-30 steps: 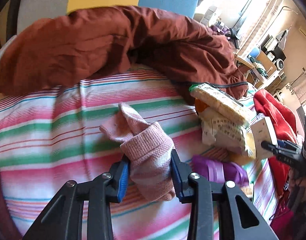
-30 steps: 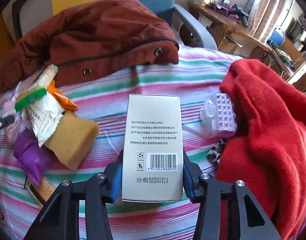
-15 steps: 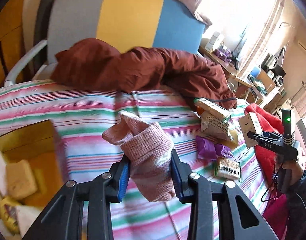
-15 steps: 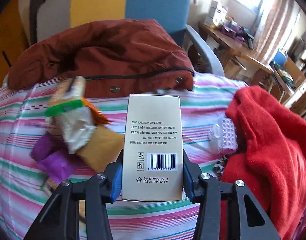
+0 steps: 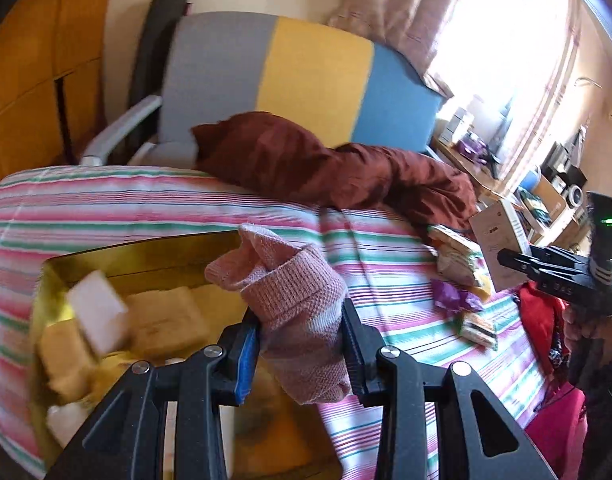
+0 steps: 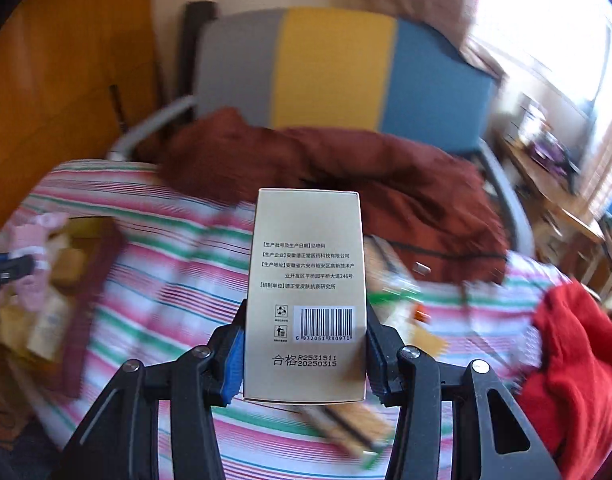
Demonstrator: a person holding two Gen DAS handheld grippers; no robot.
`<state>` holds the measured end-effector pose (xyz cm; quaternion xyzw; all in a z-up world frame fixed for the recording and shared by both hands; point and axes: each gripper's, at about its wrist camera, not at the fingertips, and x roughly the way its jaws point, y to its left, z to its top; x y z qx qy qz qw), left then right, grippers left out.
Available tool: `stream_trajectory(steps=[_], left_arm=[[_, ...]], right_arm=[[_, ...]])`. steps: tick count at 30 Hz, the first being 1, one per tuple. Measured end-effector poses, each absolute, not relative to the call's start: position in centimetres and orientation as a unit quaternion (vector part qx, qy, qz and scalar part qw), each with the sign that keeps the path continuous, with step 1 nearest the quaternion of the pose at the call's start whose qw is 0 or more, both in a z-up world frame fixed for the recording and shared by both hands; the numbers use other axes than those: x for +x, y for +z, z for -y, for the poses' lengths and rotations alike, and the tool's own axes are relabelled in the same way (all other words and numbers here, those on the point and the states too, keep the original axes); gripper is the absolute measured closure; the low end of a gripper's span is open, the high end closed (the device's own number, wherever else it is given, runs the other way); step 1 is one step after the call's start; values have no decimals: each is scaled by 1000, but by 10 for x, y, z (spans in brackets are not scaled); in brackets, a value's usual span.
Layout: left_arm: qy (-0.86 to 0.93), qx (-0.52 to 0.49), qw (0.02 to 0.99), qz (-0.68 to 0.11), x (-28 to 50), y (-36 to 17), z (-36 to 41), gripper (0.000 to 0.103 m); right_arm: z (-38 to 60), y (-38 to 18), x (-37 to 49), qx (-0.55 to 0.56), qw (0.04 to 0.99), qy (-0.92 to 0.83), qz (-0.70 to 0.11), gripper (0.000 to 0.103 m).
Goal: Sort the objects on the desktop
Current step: 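Carry the pink sock and white box to the gold tray and release both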
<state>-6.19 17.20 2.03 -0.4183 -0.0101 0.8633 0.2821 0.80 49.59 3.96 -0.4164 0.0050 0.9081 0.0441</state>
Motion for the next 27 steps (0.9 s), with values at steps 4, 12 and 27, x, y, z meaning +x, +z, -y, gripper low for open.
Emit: stream_trajectory(steps=[4, 12, 27], left_arm=[[874, -418, 248, 19, -66, 16, -127, 66], [886, -424, 186, 28, -79, -1, -50, 66], [891, -424, 161, 26, -107, -20, -22, 63]], right_arm=[[-432, 46, -1, -406, -11, 914, 7, 53], [-321, 30, -27, -420, -90, 903, 16, 53], [-252, 2, -65, -447, -83, 890, 12, 53]])
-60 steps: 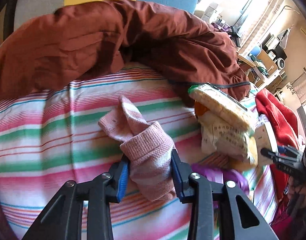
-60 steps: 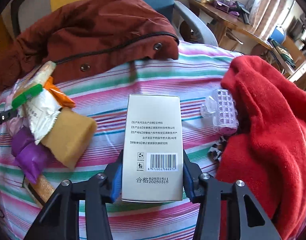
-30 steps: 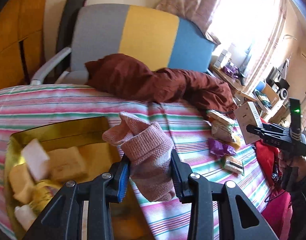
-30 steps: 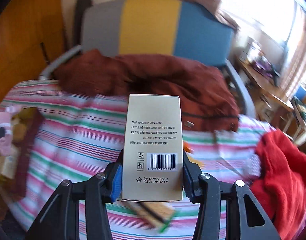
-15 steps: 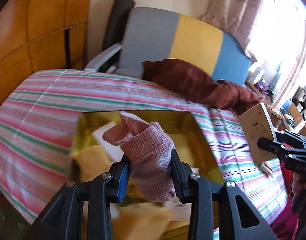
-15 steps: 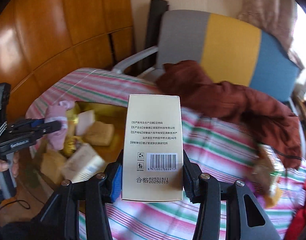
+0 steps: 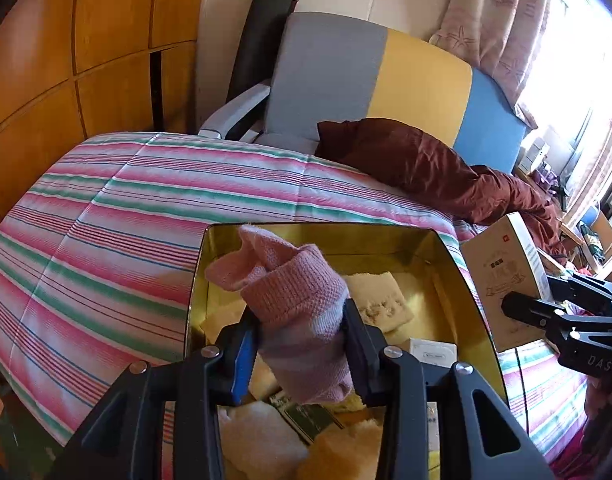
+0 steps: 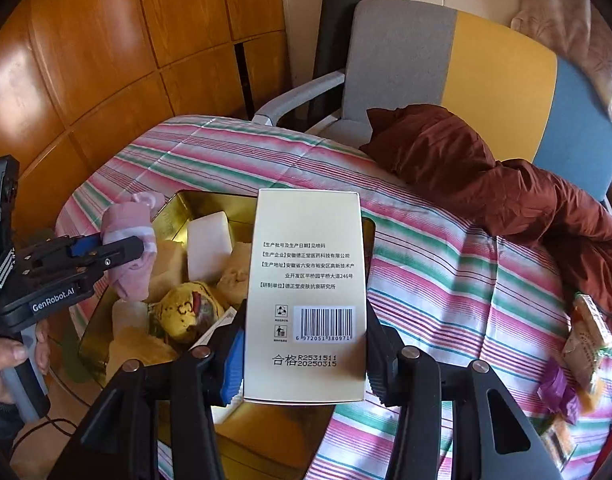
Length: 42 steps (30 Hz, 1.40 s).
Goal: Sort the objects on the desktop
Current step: 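Carry the pink sock and white box to the gold tray and release both, then withdraw both tools from the tray toward the snack packets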
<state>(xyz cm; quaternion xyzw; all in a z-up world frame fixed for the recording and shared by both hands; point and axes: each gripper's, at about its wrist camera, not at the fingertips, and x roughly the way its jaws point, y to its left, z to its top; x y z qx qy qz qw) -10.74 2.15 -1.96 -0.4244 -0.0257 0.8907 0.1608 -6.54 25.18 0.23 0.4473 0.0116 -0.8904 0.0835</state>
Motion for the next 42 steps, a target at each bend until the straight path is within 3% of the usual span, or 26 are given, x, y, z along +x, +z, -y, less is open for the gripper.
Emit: stream_trajectory(steps=[6, 13, 20, 42], left_arm=[[889, -433, 140, 46, -117, -23, -14, 44], [897, -418, 138, 30, -98, -16, -14, 44], [912, -385, 141, 16, -63, 3, -20, 43], [913, -373, 160, -45, -4, 5, -55, 43]], right_arm=[[-248, 0, -83, 441, 59, -895, 7, 46], [-243, -12, -76, 451, 57, -891, 3, 42], [-238, -17, -53, 452, 63, -890, 4, 31], [-260, -17, 5, 446, 52, -893, -15, 18]])
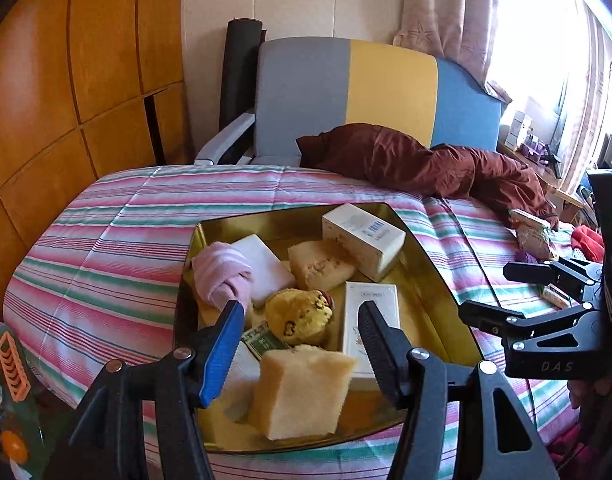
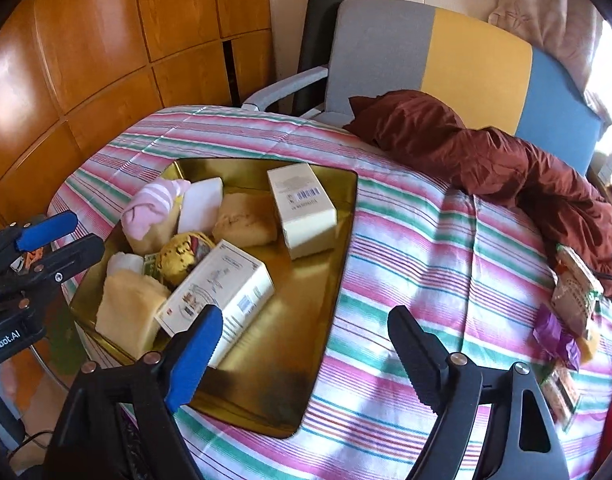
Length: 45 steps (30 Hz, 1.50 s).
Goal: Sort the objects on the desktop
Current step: 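Withdraw both tools from the tray toward the snack packets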
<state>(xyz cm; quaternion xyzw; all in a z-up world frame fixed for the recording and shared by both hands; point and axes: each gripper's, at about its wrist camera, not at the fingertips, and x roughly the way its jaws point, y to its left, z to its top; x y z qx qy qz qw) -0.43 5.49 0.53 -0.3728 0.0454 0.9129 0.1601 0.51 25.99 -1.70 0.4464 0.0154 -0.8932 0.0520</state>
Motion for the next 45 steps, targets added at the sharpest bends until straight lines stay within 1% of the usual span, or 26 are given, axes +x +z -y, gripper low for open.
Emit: stream_trajectory(steps=[17, 18, 25, 36, 39, 42, 44, 45], left_arm=[[901, -376, 206, -72, 17, 0, -92, 43], [899, -378, 209, -73, 18, -1, -94, 43], [893, -384, 222, -76, 20, -5, -102, 43], [886, -390, 235, -84, 19, -8, -117, 43], [883, -393, 240, -88, 19, -10, -122, 43], [880, -397, 245, -92, 19, -12, -128, 43], [878, -398, 249, -95, 20, -13, -130, 43], [877, -398, 250, -96, 20, -13, -132, 43]], right_arm=[[-299, -17, 14, 461, 19, -887, -18, 17], [-301, -18, 14, 463, 17, -886, -21, 17], [-339, -16, 13, 475, -13, -880, -21, 5], [-425, -9, 16, 489, -87, -868, -1, 3], [-452, -8, 20, 490, -111, -864, 15, 4], [-482, -9, 24, 491, -136, -859, 39, 9], [-501, -10, 26, 491, -155, -856, 51, 18], [-512, -10, 28, 489, -162, -855, 61, 20]])
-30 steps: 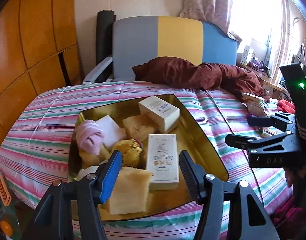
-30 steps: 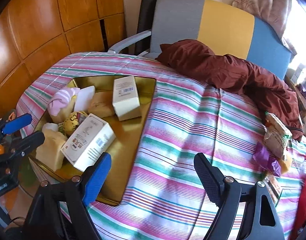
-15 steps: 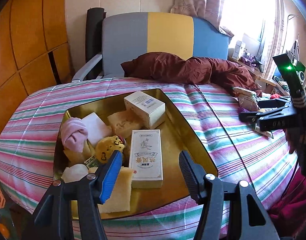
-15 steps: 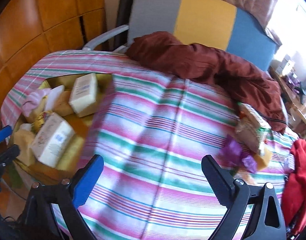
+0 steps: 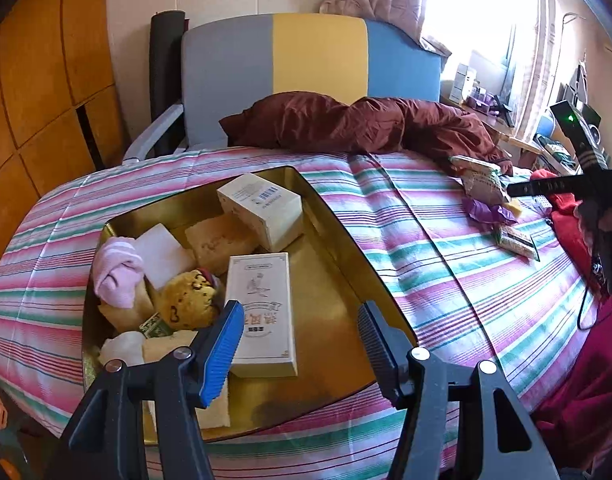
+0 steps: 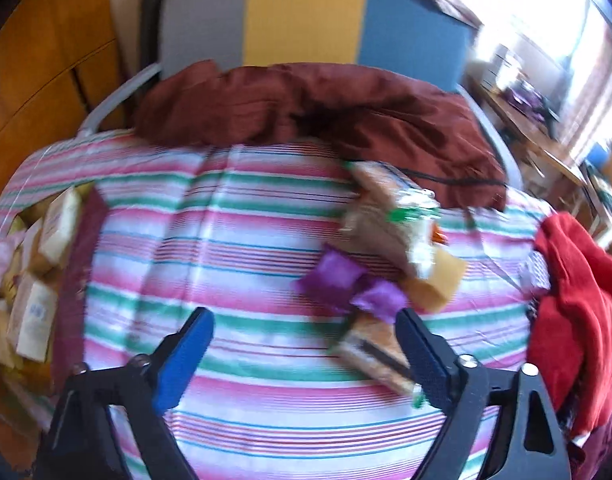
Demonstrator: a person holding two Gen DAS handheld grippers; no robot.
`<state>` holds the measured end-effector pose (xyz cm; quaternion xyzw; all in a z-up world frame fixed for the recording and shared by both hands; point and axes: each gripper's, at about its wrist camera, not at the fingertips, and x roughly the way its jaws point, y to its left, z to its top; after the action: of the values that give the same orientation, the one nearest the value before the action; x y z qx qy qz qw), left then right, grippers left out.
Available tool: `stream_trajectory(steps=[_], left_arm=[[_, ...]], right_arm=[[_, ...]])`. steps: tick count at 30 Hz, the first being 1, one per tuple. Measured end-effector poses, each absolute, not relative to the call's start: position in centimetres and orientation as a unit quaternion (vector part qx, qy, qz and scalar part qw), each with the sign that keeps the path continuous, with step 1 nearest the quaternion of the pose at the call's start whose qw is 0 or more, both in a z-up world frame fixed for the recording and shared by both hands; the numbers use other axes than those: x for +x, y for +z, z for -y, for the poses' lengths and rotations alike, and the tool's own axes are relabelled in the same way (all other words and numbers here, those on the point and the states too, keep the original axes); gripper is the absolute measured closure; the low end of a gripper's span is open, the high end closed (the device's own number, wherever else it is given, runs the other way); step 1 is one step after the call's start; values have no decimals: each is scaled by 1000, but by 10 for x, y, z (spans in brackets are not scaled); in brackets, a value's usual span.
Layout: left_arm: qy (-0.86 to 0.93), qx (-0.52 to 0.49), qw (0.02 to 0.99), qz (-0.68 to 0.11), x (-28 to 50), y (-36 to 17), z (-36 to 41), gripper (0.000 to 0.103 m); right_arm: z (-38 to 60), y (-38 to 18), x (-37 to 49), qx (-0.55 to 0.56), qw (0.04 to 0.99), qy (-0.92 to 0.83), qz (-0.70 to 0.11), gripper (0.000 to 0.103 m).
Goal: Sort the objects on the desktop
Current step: 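Withdraw both tools from the tray toward the snack packets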
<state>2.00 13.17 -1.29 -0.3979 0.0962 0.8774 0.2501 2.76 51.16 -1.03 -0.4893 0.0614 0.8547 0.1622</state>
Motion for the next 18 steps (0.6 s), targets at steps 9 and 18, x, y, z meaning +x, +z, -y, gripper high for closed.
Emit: stream_trajectory(steps=[9, 18], left_arm=[[870, -406, 259, -104, 12, -16, -145, 43], [856, -410, 298, -107, 5, -16, -169, 43]], right_arm=[[-582, -7, 24, -477, 208, 849, -93, 30], [-610, -10, -40, -485, 191, 850, -74, 17]])
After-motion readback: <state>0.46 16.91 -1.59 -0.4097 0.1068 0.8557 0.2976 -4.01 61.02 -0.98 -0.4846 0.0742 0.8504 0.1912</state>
